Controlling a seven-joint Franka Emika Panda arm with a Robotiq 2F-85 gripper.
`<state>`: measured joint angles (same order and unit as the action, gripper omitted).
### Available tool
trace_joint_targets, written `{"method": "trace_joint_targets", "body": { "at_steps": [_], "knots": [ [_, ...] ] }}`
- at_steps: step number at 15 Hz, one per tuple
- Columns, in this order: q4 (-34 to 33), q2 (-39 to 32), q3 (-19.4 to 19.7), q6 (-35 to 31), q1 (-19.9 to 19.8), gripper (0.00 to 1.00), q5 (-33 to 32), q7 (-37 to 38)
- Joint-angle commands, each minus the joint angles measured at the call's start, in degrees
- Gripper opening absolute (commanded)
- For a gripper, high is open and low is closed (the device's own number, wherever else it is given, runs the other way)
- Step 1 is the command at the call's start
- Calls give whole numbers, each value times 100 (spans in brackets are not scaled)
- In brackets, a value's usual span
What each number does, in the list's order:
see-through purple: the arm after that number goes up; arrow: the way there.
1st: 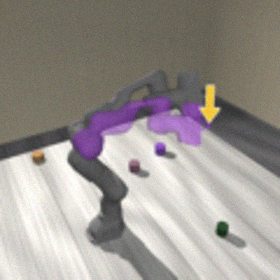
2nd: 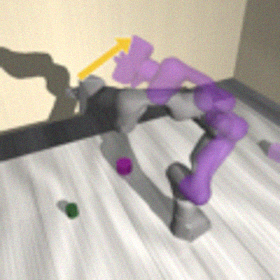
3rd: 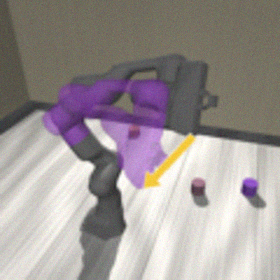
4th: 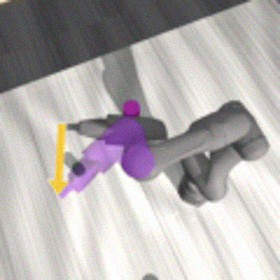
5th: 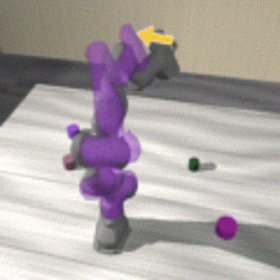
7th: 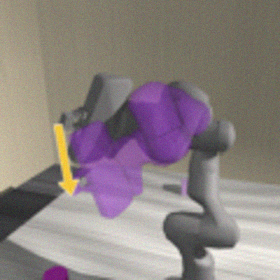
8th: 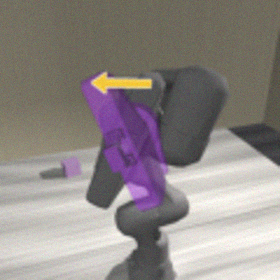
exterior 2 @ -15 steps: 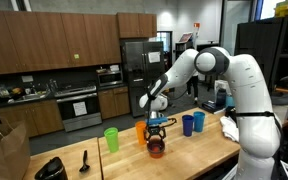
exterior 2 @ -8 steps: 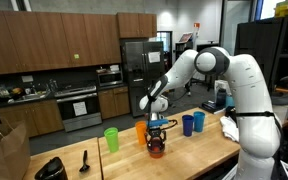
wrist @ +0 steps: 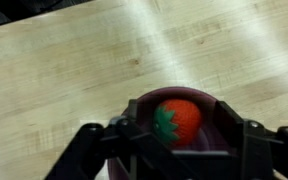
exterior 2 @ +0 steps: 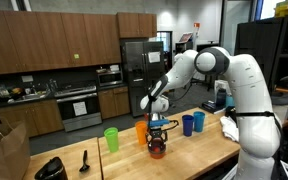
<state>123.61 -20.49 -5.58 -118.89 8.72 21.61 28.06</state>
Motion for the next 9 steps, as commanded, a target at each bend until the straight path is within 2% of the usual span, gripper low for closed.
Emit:
{"method": "trace_joint_targets", "body": {
  "at_steps": [1,6,8,9],
  "knots": [
    [123,108,42,105,-65,100,96,-103],
    [117,56,82,135,-73,98,88,-109],
    [107,42,92,158,-75,89,86,-112],
    [102,29,90,178,-81,80,101,-134]
  ]
}}
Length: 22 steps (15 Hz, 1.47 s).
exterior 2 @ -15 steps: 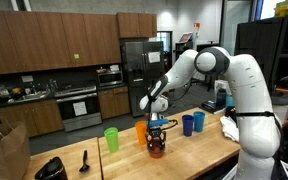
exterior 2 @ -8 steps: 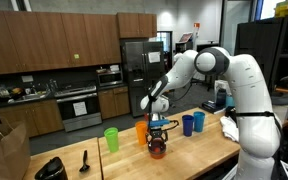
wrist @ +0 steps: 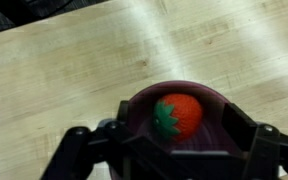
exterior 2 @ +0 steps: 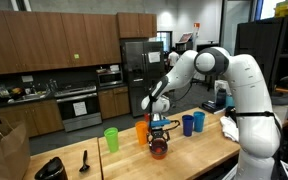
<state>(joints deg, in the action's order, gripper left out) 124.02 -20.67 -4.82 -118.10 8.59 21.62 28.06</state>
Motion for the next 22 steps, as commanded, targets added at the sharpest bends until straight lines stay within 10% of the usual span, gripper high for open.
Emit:
{"method": "trace_joint_targets", "body": {
  "at_steps": [1,5,8,9,10,22],
  "knots": [
    [61,38,12,113,-71,68,105,-155],
    [48,-14,19,162,-81,54,109,-176],
    [19,-49,26,225,-93,80,102,-176],
    [15,-69,34,241,-98,74,94,-177],
    [18,-88,41,240,-100,43,86,-180],
    [-87,168,-5,341,-34,25,-4,-159]
  ]
}}
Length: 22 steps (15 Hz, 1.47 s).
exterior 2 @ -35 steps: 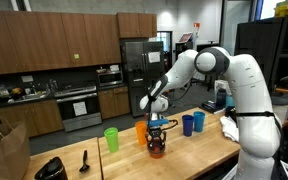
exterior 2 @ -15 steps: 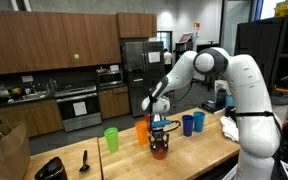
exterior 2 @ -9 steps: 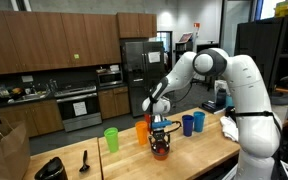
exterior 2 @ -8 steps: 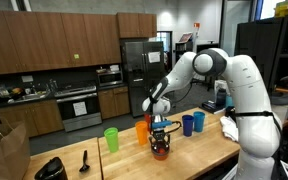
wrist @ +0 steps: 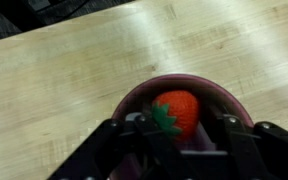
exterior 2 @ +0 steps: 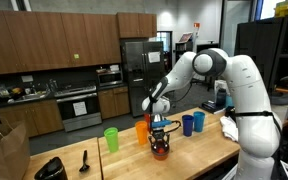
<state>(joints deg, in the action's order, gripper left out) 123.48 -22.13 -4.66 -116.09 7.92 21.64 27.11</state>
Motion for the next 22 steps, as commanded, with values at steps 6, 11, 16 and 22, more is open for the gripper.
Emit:
{"method": "trace_joint_targets", "body": {
  "at_steps": [6,11,16,22],
  "knots": [
    [-256,905,-90,112,200,25,-213,35],
    [-343,1434,-94,-21,184,25,-280,125],
    [-575,1616,41,-361,35,25,-530,582],
    [-864,1323,274,-1150,-133,25,-1138,1390]
  ]
}}
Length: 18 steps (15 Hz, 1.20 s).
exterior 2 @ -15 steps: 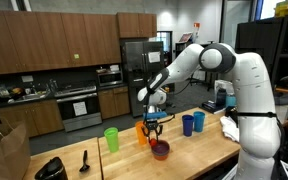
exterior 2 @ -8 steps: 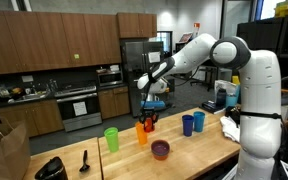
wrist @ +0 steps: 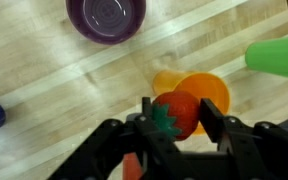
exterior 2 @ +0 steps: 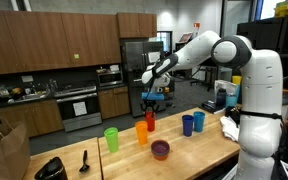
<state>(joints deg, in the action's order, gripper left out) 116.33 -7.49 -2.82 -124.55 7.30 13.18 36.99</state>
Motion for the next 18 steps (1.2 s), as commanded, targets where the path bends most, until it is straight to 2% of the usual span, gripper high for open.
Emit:
{"method": "trace_joint_targets", "body": {
  "at_steps": [1,7,18],
  "knots": [
    [-216,-258,134,-466,-82,25,-419,537],
    [-518,-741,422,-1028,-37,25,-1263,1578],
    [-1093,-1406,589,-1098,194,25,-2042,2553]
  ]
}}
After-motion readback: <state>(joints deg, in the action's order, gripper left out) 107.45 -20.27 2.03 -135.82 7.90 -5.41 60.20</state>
